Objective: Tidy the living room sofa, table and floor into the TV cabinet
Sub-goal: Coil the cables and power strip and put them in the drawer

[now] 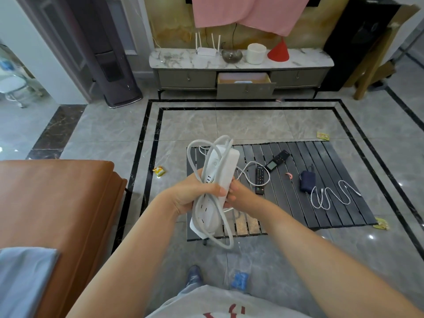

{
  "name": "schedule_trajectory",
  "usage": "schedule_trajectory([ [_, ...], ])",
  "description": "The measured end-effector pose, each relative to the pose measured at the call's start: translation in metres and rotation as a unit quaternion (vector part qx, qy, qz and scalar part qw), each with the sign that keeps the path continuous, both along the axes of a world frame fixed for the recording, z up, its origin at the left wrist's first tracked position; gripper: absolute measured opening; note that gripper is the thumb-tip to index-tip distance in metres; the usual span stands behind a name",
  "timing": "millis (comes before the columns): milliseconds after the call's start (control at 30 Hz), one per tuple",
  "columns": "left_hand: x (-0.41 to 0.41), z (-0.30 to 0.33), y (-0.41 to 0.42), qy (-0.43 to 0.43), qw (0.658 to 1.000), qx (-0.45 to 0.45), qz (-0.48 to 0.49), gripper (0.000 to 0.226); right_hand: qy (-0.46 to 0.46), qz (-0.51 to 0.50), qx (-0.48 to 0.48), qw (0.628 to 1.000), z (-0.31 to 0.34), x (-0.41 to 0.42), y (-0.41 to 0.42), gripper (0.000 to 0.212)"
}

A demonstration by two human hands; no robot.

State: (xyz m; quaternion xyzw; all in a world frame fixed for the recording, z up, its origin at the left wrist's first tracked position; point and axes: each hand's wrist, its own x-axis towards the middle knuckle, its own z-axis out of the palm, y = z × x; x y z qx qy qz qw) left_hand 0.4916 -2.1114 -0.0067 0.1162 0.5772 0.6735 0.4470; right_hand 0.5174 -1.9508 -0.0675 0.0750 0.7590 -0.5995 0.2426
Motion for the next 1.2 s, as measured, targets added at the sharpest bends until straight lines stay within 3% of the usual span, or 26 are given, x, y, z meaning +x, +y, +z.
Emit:
schedule_trajectory([
  [67,-0.002,-0.002,-0.002,0.002,0.999,-0.002,0.036,0.038,0.003,0.002,-0.032,0.999,-0.002,0.002,0.001,0.025],
  [300,-0.009,-0.008,0.005,0.018,0.978,-0.054,0.199,0.028,0.101,-0.132,0.02,0.986,-0.011,0.016,0.016,0.027],
  [467,-0.017,-0.024,0.011,0.007,0.951,-0.107,0.288,0.038,0.128,-0.163,0.026,0.978,-0.004,0.021,0.019,0.033],
  [533,-0.018,-0.028,0.013,0.005,0.94,-0.116,0.32,0.028,0.146,-0.176,0.025,0.973,0.0,0.026,0.018,0.037],
  [600,-0.018,-0.03,0.015,0.0,0.933,-0.126,0.336,0.023,0.17,-0.16,0.036,0.972,0.005,0.033,0.015,0.038],
  [767,-0.014,-0.03,0.02,-0.013,0.939,-0.12,0.321,0.035,0.241,-0.077,0.121,0.96,0.011,0.04,0.009,0.041],
  [900,-0.014,-0.028,0.025,-0.011,0.946,-0.105,0.307,0.049,0.358,-0.012,0.21,0.91,0.011,0.043,-0.002,0.04],
  [1033,-0.011,-0.031,0.028,-0.032,0.94,-0.106,0.322,0.021,0.405,0.014,0.28,0.87,0.011,0.04,0.002,0.037],
  [1133,-0.011,-0.036,0.028,-0.055,0.918,-0.113,0.376,0.013,0.394,0.02,0.204,0.896,0.021,0.038,0.006,0.025],
  [1200,-0.014,-0.039,0.024,-0.082,0.906,-0.098,0.403,0.016,0.386,-0.068,0.149,0.908,0.034,0.039,0.008,0.013],
])
